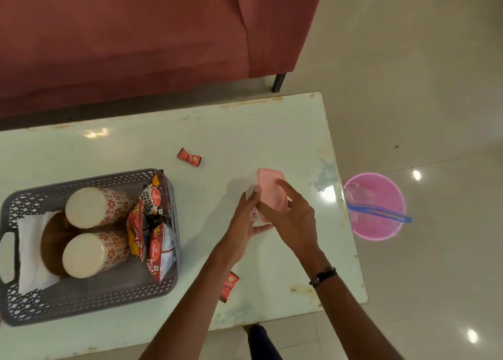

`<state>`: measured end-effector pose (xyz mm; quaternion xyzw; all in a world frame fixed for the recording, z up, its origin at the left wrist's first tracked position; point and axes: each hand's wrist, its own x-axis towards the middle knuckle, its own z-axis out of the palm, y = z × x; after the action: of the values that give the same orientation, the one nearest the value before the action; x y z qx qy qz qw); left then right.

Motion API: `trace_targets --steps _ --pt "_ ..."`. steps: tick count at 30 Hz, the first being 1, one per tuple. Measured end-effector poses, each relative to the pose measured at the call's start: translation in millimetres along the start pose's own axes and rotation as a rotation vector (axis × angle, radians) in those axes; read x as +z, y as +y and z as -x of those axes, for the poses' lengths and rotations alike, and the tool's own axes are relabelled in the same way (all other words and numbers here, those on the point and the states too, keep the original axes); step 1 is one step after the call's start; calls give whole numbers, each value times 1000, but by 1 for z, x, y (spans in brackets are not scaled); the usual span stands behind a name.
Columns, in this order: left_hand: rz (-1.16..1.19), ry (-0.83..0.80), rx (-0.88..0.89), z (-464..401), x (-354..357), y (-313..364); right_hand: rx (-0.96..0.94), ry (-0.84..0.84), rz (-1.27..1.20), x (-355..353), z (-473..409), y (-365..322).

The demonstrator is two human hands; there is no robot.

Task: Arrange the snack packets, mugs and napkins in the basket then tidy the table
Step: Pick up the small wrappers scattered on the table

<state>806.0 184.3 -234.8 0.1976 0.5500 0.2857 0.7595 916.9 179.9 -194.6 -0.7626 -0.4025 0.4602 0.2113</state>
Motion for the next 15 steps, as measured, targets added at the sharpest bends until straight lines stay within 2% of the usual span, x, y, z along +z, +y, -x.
trace_targets --steps 4,9,15 --pt "125 44 -3 1 -2 -13 76 -124 -187 -5 9 4" --pt "314 15 0 0 -12 -23 127 -308 -462 -21 6 6" --pt "264 -55 -84 -2 -21 -17 160 -415 -550 -38 1 17"
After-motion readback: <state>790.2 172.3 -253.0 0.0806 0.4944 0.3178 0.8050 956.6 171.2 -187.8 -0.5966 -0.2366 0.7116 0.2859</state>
